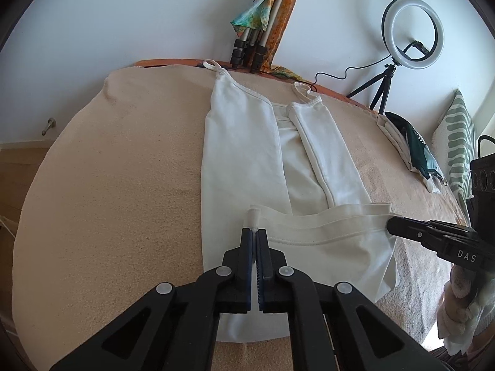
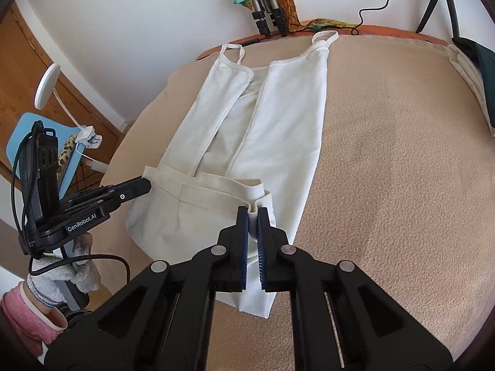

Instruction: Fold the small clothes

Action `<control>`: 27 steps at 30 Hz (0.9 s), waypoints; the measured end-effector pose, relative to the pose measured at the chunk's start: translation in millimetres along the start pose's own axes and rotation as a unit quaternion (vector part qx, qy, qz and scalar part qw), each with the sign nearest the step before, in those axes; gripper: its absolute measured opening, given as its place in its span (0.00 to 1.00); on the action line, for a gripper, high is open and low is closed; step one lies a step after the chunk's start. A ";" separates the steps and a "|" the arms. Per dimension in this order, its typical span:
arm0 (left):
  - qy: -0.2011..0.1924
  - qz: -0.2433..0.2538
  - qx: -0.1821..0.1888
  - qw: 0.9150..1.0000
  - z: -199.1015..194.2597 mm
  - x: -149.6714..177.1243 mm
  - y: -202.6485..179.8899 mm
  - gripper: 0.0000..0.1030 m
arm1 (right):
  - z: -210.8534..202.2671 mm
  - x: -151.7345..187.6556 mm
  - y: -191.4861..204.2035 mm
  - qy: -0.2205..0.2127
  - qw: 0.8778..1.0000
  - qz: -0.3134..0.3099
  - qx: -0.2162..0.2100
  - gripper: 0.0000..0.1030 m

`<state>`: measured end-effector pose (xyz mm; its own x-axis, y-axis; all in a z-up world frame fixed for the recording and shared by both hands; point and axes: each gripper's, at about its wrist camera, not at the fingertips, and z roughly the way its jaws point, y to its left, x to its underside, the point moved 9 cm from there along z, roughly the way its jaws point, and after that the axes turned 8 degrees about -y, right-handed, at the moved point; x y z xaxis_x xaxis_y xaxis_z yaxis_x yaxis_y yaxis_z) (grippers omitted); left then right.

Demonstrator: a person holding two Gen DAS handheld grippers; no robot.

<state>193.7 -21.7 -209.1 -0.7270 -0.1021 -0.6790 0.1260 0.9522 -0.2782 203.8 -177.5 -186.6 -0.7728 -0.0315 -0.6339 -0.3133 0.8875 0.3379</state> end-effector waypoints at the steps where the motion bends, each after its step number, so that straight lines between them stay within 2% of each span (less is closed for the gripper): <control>1: -0.007 -0.003 -0.007 1.000 -1.4 -2.1 3.8 0.00 | -0.7 -1.7 0.0 -0.006 1.000 -0.006 0.008 0.06; 4: -0.006 -0.011 -0.012 1.000 1.6 -2.6 12.2 0.00 | 0.7 -4.3 -11.2 -0.011 0.999 -0.004 0.041 0.05; 6: -0.008 -0.002 -0.032 0.999 3.2 -1.7 16.1 0.00 | 1.8 -6.0 -16.8 -0.011 0.999 -0.001 0.052 0.05; 8: -0.009 0.001 -0.045 0.999 2.7 -0.9 18.5 0.02 | -1.5 -8.2 -20.3 -0.013 0.998 0.003 0.062 0.11; 10: -0.016 0.006 -0.044 0.999 -1.3 -3.8 16.8 0.02 | -9.0 -10.6 -15.4 -0.021 0.999 0.007 0.041 0.11; 14: -0.043 0.034 -0.052 0.997 -14.9 -16.3 12.2 0.13 | -15.8 -4.0 0.9 -0.023 1.000 -0.009 0.009 0.11; 17: -0.040 0.022 -0.018 0.999 -17.6 -19.7 6.3 0.13 | -7.4 11.5 11.6 -0.002 1.000 -0.021 -0.013 0.11; 21: -0.020 0.030 -0.007 0.999 -8.4 -11.2 -1.6 0.15 | 5.8 24.7 0.2 0.023 0.999 -0.034 0.027 0.11; 25: 0.016 0.028 -0.024 0.999 8.5 3.2 5.2 0.16 | 5.2 23.1 -22.0 0.034 0.997 -0.012 0.064 0.11; 27: 0.020 0.033 -0.032 0.999 10.5 1.0 9.6 0.16 | -1.3 17.2 -28.6 0.026 0.997 0.000 0.067 0.11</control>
<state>201.2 -15.6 -219.6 -0.7446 -0.0283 -0.6669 0.1316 0.9733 -0.1883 198.7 -204.0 -206.3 -0.8014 -0.0526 -0.5958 -0.2402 0.9406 0.2400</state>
